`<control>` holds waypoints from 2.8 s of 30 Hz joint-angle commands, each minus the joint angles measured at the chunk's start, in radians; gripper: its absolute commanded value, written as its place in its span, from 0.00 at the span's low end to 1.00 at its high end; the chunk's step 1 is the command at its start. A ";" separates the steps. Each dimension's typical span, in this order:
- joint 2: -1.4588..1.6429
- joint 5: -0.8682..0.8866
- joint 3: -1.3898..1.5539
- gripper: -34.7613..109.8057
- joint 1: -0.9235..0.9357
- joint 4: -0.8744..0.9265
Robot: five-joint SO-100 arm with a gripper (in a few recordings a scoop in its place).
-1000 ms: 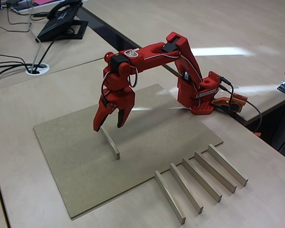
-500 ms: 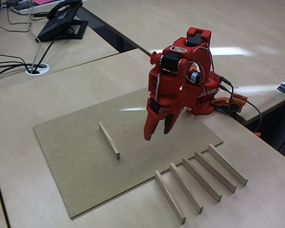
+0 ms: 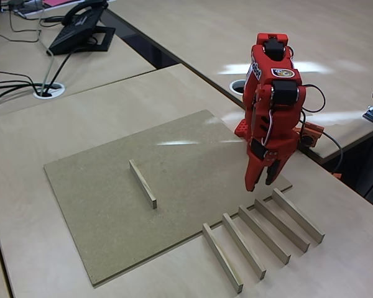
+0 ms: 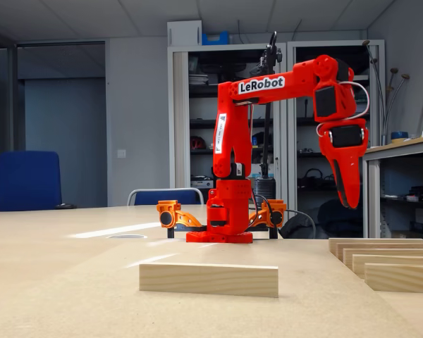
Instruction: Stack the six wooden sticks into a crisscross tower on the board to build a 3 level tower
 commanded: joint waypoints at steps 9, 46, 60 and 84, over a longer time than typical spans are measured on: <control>0.103 0.225 0.133 0.38 -0.193 -0.133; -0.003 0.325 0.350 0.38 -0.298 -0.499; -0.072 0.327 0.353 0.36 -0.298 -0.581; 0.163 0.192 0.052 0.24 -0.115 -0.210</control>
